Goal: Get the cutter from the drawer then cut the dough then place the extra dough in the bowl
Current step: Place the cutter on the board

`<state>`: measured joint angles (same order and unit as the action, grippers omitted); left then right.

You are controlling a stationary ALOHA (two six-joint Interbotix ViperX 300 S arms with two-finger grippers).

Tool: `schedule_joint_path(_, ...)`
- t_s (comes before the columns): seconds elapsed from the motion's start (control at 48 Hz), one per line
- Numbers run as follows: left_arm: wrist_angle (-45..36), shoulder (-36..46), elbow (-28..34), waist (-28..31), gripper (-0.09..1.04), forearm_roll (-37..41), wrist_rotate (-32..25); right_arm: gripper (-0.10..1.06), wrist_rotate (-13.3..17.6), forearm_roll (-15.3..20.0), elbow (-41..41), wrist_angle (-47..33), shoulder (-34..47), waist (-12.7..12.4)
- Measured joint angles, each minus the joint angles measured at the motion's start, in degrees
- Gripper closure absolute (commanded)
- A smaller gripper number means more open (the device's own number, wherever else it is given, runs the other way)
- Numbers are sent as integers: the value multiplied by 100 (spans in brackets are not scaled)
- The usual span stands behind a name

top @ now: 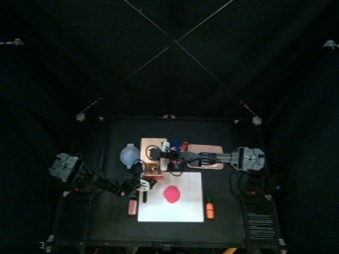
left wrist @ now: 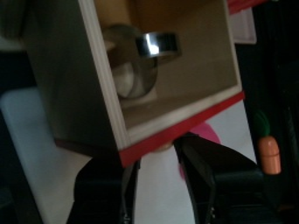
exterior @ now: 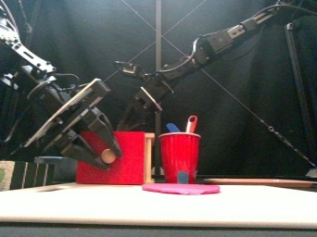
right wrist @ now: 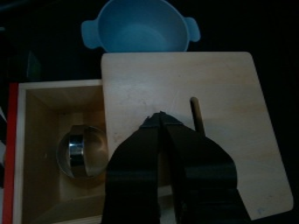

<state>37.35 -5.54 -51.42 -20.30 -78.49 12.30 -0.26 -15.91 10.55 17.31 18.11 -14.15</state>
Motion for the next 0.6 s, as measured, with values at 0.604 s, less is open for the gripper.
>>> schedule_joint_path(0.604, -123, 1151, -615, -598, 8, 650, -18, 94, 0, 0, 0, 35, 0, 0)
